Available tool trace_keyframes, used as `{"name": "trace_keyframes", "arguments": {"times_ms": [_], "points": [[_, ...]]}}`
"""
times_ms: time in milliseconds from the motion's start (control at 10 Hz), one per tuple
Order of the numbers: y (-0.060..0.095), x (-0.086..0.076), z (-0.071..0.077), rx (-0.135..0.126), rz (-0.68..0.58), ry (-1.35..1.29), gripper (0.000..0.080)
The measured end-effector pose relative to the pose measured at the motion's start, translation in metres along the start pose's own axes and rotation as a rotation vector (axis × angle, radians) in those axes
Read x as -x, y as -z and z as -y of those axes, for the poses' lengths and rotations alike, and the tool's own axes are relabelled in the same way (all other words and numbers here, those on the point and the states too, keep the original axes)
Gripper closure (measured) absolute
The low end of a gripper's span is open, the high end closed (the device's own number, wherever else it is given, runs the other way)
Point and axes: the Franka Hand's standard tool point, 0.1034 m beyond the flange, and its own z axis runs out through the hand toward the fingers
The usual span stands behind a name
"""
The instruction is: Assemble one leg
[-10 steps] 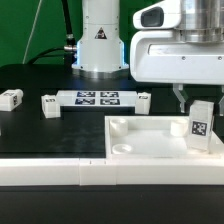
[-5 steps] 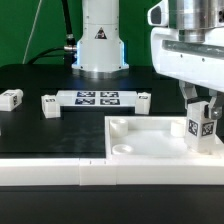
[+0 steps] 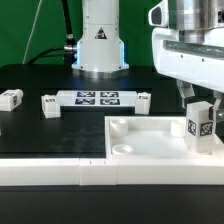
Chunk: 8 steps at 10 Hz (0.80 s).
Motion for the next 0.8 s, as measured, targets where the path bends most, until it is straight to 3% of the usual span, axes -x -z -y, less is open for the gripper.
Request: {"name": "trace_keyframes", "arguments": {"times_ms": [100,200,800], "points": [[-0.0003,0.001,0.0001,0.0,0.0,0.108,0.0187],[-0.0005,0.0031,0.0003,0.003,0.002,0.196,0.0158],[-0.0014,0.004,0.0005,0.011,-0.006,0.853,0.0151]]}}
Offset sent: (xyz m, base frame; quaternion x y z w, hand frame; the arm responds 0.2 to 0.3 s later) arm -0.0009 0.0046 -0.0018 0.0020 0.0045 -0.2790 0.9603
